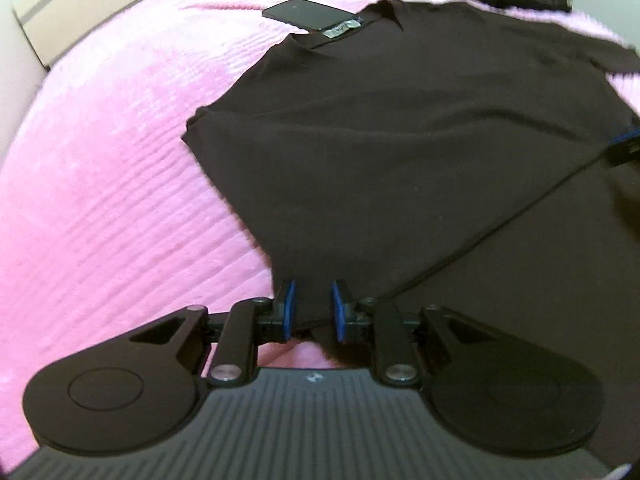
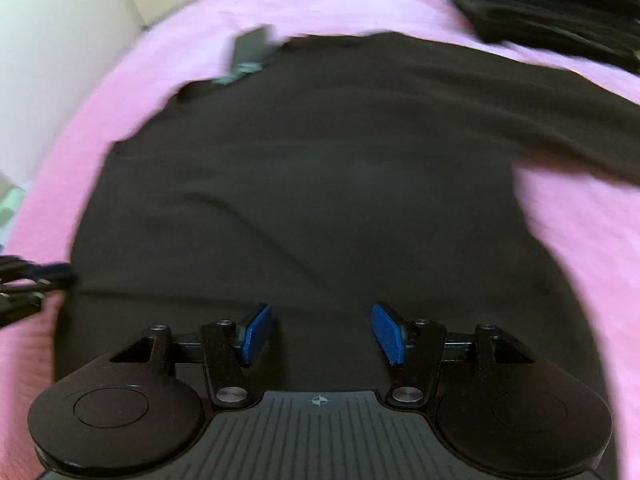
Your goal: Fold clothes
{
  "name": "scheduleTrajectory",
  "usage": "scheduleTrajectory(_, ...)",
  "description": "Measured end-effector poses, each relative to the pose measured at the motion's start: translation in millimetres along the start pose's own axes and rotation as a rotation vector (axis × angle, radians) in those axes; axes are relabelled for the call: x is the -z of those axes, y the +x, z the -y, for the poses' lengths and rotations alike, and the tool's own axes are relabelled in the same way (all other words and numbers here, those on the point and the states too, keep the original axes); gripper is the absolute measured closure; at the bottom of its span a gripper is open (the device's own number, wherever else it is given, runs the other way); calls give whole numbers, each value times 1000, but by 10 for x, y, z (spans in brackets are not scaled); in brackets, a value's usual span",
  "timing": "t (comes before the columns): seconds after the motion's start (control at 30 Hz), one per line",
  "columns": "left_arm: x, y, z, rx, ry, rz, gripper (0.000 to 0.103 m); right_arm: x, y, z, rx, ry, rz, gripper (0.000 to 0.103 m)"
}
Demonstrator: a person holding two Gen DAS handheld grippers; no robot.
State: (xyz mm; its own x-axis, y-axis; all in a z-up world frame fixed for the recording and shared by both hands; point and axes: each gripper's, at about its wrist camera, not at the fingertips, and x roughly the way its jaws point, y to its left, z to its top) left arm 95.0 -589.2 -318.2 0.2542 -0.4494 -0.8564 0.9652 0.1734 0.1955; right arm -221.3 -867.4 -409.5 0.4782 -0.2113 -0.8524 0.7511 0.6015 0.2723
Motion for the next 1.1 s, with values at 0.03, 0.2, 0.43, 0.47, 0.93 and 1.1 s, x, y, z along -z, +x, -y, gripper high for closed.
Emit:
scheduleTrajectory(0.03, -71, -69, 29, -3, -3, 2, 86, 17, -115, 155, 23, 53, 17, 43)
scheduleTrajectory(0.2, -474, -354, 355, 9, 10, 26, 75, -72, -735, 1019, 109, 310, 175, 43)
scheduleTrajectory(0.43, -1086, -481, 1302, 84, 115, 63, 65, -487, -1042, 2530, 233, 561, 336, 43)
scheduleTrajectory(0.47, -1166, -476, 1447, 94, 132, 63, 64, -525, -1059, 2771, 238, 613, 354, 43)
scheduleTrajectory(0.93, -1777, 25, 2544, 145, 293, 9, 58, -593, -944, 4333, 174, 881, 467, 57)
scheduleTrajectory(1.1, -1823, -31, 2456, 131, 287, 21, 57, -703, -1084, 4089, 209, 837, 451, 98)
